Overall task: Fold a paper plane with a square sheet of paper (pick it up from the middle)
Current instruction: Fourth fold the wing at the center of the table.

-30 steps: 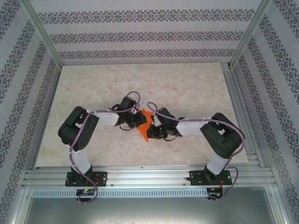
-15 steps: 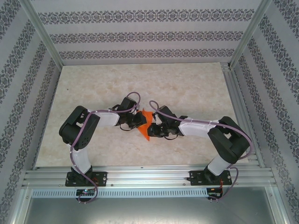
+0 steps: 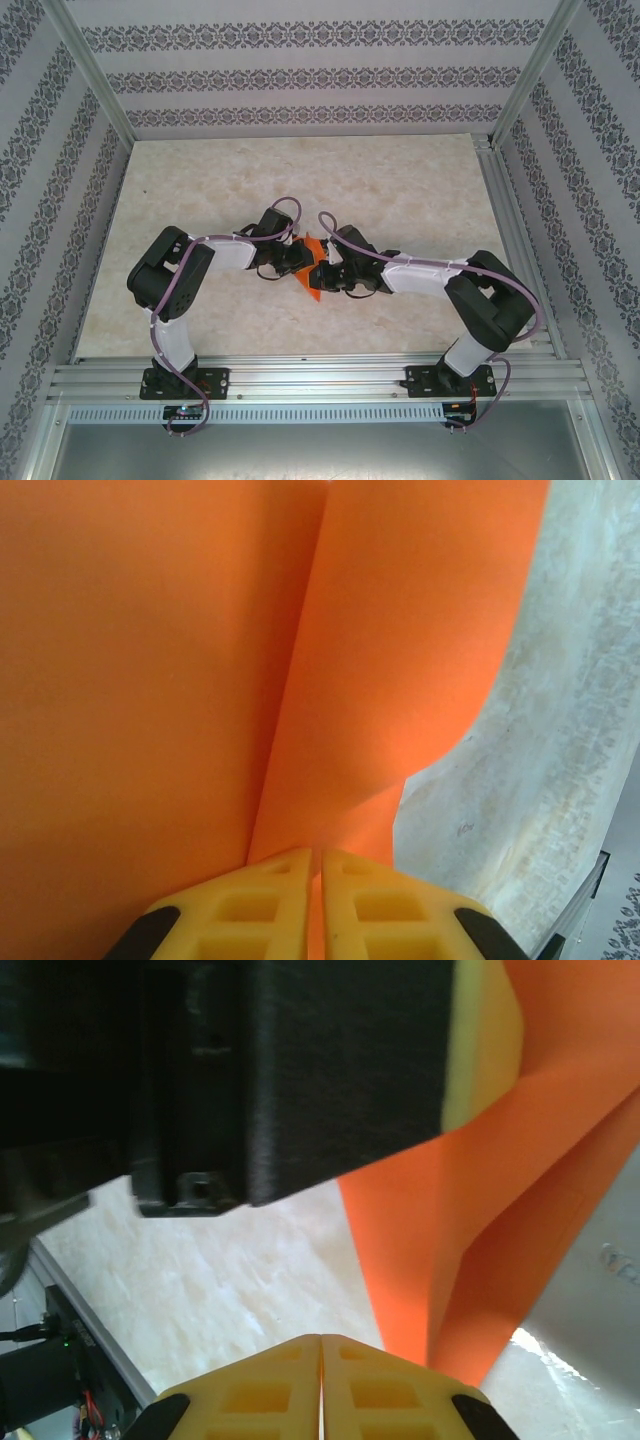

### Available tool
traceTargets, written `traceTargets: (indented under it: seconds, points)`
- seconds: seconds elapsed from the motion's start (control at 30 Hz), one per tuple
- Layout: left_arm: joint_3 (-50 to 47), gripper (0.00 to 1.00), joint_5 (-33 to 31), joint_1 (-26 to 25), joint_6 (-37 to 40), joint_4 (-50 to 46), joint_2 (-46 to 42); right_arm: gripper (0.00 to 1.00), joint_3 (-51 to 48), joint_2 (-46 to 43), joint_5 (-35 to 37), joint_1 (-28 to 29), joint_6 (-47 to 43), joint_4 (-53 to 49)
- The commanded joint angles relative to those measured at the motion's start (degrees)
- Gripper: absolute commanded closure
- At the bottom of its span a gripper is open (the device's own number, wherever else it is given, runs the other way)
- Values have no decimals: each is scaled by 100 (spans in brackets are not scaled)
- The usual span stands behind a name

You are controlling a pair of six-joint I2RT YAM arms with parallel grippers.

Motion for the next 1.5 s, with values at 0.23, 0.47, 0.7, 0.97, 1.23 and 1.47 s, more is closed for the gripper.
traceTargets:
  seconds: [0.23, 0.47, 0.7, 0.97, 1.23, 1.47]
  points:
    - [191, 86, 109, -74, 275, -131, 174, 92, -174, 284, 421, -18, 20, -46]
    - [283, 85, 219, -74, 338, -117, 190, 92, -258, 240, 492, -17, 45, -63]
    - [358, 84, 303, -73, 417, -154, 327, 92, -294, 359, 506, -25, 85, -14]
    - [351, 85, 165, -74, 399, -217, 437, 92, -455, 486, 559, -9, 193, 67]
    - [299, 86, 85, -75, 442, -318, 410, 91, -576, 270, 166, -16, 445, 542]
    - [269, 86, 43, -66, 461, -365, 366, 89, -767, -373, -77, -140, 675, 823]
